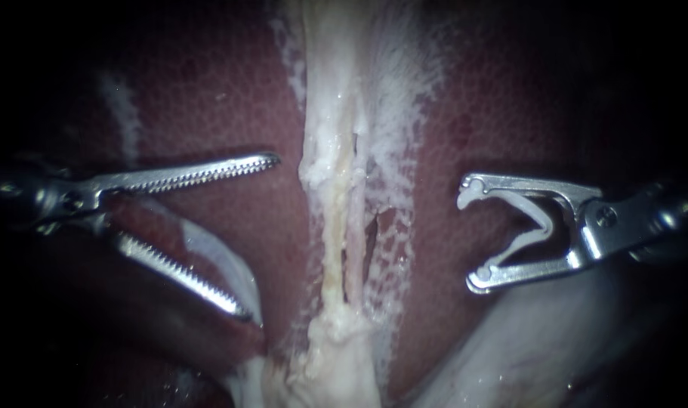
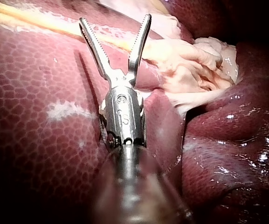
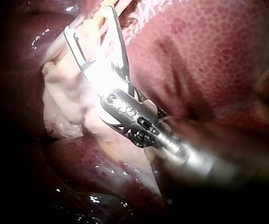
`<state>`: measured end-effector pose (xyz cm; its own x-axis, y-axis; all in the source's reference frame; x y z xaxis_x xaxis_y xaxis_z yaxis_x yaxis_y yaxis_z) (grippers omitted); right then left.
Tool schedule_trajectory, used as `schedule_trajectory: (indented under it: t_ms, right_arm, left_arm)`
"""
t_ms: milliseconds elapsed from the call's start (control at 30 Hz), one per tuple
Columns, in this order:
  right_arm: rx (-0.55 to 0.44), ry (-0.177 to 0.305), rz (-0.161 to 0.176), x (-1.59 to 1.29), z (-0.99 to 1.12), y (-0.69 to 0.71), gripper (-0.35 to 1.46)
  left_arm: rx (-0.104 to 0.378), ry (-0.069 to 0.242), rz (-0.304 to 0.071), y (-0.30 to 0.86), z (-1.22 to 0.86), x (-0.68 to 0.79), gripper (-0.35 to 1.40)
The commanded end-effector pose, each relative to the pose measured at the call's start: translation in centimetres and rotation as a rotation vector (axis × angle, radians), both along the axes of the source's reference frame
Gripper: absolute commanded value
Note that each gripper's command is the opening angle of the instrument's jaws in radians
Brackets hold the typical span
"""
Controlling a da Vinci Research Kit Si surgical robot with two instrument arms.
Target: Grabbing gallbladder
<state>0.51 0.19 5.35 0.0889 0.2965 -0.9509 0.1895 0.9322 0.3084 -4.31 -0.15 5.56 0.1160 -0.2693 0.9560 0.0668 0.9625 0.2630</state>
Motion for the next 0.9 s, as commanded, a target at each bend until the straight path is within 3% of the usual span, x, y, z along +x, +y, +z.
schedule_trajectory:
  t_ms: [33,167,267,400,533,900]
  right_arm:
    - [0.0,0.0,0.0,0.0,0.0,0.0,0.6]
    - [0.0,0.0,0.0,0.0,0.0,0.0,0.6]
    - [0.0,0.0,0.0,0.0,0.0,0.0,0.6]
    - [0.0,0.0,0.0,0.0,0.0,0.0,0.6]
    - [0.0,0.0,0.0,0.0,0.0,0.0,0.6]
    - [0.0,0.0,0.0,0.0,0.0,0.0,0.6]
  left_arm:
    - [0.0,0.0,0.0,0.0,0.0,0.0,1.23]
    - [0.002,-0.001,-0.006,0.05,-0.03,0.01,1.23]
    - [0.057,0.011,-0.042,0.11,-0.07,0.01,1.15]
    - [0.137,0.038,-0.118,0.16,-0.11,0.02,1.03]
    - [0.211,0.049,-0.179,0.21,-0.1,-0.09,0.93]
    - [0.345,0.08,-0.252,0.21,-0.02,-0.28,0.59]
